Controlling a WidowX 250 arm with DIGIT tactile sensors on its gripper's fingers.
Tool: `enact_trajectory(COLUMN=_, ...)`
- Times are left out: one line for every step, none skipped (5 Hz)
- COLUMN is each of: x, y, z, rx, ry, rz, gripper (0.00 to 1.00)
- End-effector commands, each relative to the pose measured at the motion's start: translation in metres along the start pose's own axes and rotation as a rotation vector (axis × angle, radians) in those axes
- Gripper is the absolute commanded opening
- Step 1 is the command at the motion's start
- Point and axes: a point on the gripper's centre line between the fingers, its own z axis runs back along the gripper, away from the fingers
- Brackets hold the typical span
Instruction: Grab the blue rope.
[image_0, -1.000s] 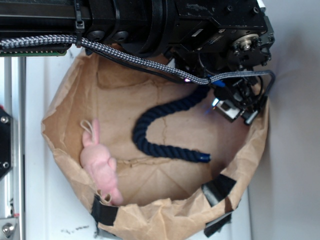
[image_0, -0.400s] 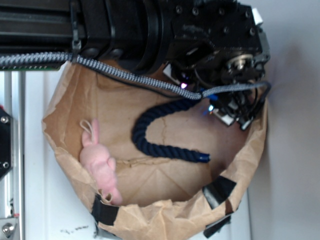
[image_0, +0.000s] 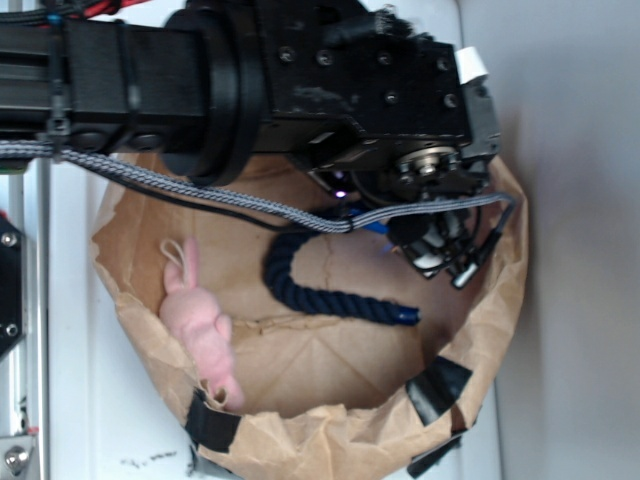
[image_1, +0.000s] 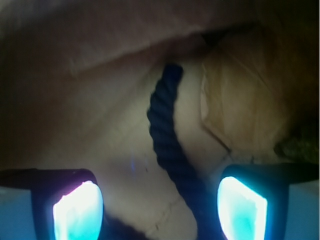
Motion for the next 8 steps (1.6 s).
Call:
enact_trajectory(x=0.0, y=-0.001, z=0.015, rx=-0.034, ry=-0.045, rz=-0.033, gripper=1.0)
enact_trajectory(x=-0.001, y=0.002, z=-0.001, rx=-0.01, ry=-0.048, rz=-0.071, gripper=1.0)
enact_trajectory(x=-0.005, y=0.001, z=-0.017, rx=0.012, ry=-0.056, rz=-0.103, gripper=1.0)
enact_trajectory(x=-0.049, y=0.01, z=-0.03, rx=0.052, ry=-0.045, rz=-0.126, gripper=1.0)
enact_trajectory(x=-0.074, y=0.011, z=-0.037, rx=0.076, ry=-0.024, rz=-0.137, gripper=1.0)
enact_trajectory(x=-0.091, y=0.013, z=-0.036, rx=0.082, ry=-0.031, rz=-0.131, gripper=0.0)
enact_trajectory(x=-0.103, y=0.016, z=-0.03, rx=0.078, ry=-0.036, rz=-0.13, gripper=0.0)
enact_trajectory(x=-0.113, y=0.018, z=-0.025, rx=0.076, ry=-0.047, rz=-0.13, gripper=0.0)
